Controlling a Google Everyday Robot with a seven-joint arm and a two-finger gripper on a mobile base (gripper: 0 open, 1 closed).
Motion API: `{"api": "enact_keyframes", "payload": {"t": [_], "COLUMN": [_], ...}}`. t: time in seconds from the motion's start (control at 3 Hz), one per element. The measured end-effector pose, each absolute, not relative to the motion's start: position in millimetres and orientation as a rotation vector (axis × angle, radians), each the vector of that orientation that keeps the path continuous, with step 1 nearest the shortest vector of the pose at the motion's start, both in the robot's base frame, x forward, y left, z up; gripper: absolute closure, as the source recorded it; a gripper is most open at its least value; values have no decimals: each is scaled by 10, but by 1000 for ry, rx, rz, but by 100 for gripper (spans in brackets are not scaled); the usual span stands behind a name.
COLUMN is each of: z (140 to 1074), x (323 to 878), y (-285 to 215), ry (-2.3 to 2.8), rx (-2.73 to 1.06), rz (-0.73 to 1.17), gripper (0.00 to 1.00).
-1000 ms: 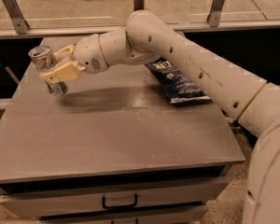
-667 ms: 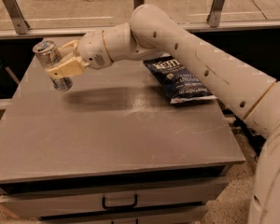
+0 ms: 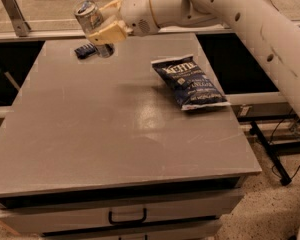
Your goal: Move redbull can near blue chip bag
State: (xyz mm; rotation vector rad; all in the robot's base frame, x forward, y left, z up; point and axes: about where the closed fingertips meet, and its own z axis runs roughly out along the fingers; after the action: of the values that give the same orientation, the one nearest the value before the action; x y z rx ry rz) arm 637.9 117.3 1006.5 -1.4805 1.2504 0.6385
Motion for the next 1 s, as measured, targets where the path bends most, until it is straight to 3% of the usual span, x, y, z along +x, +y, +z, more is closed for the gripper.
{"api": "enact_keyframes", "payload": {"t": [0.33, 1.0], "z": [10375, 10290], "x": [6678, 7142], "y": [653, -179], "ry": [1251, 1262], "rx": [-1417, -1227], "rz": [505, 455], "gripper": [100, 100]}}
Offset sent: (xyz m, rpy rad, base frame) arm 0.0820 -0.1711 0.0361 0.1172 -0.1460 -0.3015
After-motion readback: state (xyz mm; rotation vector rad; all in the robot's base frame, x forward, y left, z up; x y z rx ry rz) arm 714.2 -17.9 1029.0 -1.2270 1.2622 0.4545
